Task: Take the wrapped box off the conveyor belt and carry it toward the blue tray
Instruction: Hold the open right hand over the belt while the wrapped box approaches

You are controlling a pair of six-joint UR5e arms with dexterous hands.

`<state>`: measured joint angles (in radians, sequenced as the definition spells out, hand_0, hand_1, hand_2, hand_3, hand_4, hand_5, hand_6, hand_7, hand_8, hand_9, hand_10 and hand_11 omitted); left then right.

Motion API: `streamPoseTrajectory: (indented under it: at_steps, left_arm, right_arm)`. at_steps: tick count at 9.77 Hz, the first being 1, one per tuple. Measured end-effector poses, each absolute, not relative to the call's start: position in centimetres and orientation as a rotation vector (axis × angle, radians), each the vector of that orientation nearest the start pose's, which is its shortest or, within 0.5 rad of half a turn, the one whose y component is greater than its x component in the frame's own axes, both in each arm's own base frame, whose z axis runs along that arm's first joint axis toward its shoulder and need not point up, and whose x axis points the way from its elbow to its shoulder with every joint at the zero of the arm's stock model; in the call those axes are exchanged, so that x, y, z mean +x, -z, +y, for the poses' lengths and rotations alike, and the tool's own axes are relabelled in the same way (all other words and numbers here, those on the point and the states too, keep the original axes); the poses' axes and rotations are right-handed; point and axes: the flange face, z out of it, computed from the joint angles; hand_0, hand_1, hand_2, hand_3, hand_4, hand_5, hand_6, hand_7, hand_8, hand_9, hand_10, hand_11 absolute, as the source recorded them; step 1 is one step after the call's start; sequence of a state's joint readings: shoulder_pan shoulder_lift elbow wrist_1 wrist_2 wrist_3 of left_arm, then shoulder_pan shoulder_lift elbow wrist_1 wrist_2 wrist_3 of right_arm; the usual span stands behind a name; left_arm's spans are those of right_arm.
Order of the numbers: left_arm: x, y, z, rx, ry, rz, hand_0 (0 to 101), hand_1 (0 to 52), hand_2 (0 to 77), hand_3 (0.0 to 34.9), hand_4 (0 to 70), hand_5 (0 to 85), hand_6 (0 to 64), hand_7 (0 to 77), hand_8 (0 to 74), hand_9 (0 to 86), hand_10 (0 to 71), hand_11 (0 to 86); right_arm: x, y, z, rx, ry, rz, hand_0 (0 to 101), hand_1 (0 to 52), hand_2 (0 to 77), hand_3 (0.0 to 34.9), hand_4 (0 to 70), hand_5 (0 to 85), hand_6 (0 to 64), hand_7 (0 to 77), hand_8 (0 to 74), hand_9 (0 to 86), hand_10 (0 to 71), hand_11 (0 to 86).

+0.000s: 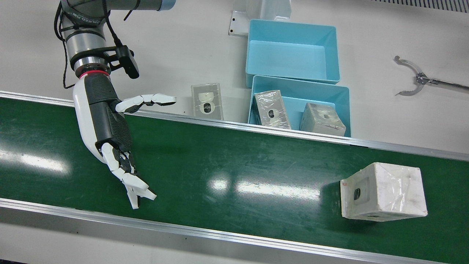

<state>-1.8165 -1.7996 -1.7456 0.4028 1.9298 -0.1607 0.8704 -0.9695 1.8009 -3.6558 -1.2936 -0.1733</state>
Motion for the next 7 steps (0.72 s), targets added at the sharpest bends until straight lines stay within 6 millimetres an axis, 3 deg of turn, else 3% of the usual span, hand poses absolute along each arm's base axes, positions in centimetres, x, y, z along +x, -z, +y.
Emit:
streamPoseTrajectory:
  at_steps: [1, 7]
  left_arm:
    - [-22.92, -52.2, -51.0, -0.306, 2.244, 2.225, 0, 0.0, 1.1, 0.0, 0.5, 0.5, 0.0, 0.5, 0.0, 0.5, 0.5, 0.0]
    - [-22.92, -52.2, -51.0, -0.306, 2.244, 2.225, 0, 0.0, 1.1, 0.0, 0.5, 0.5, 0.0, 0.5, 0.5, 0.5, 0.5, 0.0]
  right_arm:
    - [-28.07, -28.84, -58.3, 0.454, 1.989, 2.758, 44, 12.0, 16.4, 29.9, 6.0, 19.6, 0.0, 19.1, 0.0, 4.4, 2.2, 3.8]
    - [-28.09, -28.9, -58.34, 0.454, 1.987, 2.758, 43, 10.4, 15.8, 30.1, 7.1, 21.8, 0.0, 18.5, 0.5, 6.5, 2.7, 5.4]
